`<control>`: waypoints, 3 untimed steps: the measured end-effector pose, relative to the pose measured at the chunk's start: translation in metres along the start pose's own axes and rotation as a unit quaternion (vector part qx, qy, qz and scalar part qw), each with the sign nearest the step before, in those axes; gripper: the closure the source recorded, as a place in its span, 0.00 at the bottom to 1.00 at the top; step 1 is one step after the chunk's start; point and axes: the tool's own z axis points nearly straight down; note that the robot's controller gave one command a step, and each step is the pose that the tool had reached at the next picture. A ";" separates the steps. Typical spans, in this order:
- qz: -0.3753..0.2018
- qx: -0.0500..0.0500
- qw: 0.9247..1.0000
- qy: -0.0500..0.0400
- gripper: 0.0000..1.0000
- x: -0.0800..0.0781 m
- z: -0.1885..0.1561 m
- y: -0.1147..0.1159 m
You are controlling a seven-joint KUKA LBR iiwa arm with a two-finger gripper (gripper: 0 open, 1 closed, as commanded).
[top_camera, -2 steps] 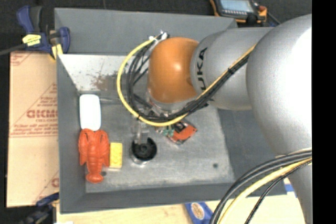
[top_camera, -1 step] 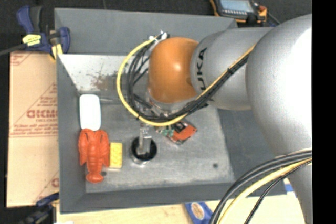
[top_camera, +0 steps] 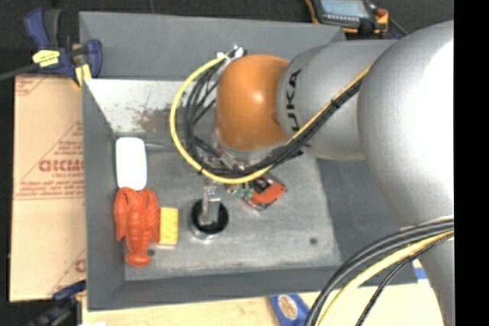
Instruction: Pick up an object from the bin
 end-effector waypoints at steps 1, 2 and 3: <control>-0.059 0.000 0.998 -0.001 1.00 0.054 0.036 -0.020; -0.059 0.000 0.998 -0.001 1.00 0.054 0.036 -0.020; -0.094 -0.002 0.996 -0.011 1.00 0.061 0.035 -0.032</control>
Offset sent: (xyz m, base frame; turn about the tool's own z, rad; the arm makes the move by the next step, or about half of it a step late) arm 0.0000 0.0000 0.0000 0.0000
